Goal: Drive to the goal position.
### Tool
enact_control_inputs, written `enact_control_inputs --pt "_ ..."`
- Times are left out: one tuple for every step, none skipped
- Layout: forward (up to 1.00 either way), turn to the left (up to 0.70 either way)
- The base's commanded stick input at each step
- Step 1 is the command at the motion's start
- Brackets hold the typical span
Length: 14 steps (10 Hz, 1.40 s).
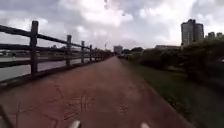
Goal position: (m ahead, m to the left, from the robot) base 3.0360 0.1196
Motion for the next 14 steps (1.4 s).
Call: enact_control_inputs --pt "0.7 0.0" --pt "0.7 0.0" --pt "0.7 0.0" --pt "0.7 0.0" --pt "0.7 0.0" --pt "0.7 0.0" --pt "0.7 0.0" --pt "0.7 0.0" --pt "0.7 0.0" --pt "0.7 0.0" --pt "0.7 0.0" --pt "0.7 0.0" --pt "0.7 0.0" --pt "0.7 0.0"
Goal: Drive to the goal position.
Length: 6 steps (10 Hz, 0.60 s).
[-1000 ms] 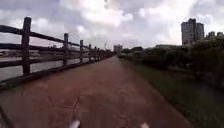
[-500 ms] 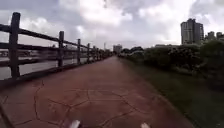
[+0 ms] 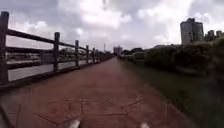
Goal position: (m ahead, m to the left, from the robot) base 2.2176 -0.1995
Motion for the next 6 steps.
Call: enact_control_inputs --pt "0.7 0.0" --pt "0.7 0.0" --pt "0.7 0.0" --pt "0.7 0.0" --pt "0.7 0.0" --pt "0.7 0.0"
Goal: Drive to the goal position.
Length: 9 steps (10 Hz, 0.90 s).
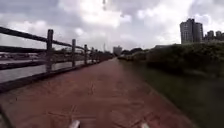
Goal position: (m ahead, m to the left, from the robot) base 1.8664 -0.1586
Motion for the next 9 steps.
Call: enact_control_inputs --pt "0.7 0.0" --pt "0.7 0.0" --pt "0.7 0.0" --pt "0.7 0.0" --pt "0.7 0.0" --pt "0.7 0.0" --pt "0.7 0.0" --pt "0.7 0.0" --pt "0.7 0.0"
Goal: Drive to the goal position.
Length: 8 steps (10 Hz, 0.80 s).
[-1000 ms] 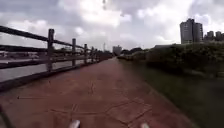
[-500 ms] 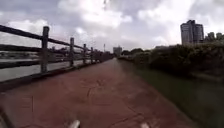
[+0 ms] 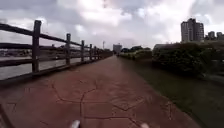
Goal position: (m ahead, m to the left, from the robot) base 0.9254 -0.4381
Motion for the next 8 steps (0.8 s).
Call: enact_control_inputs --pt "0.7 0.0" --pt "0.7 0.0" --pt "0.7 0.0" --pt "0.7 0.0" --pt "0.7 0.0" --pt "0.7 0.0" --pt "0.7 0.0" --pt "0.7 0.0"
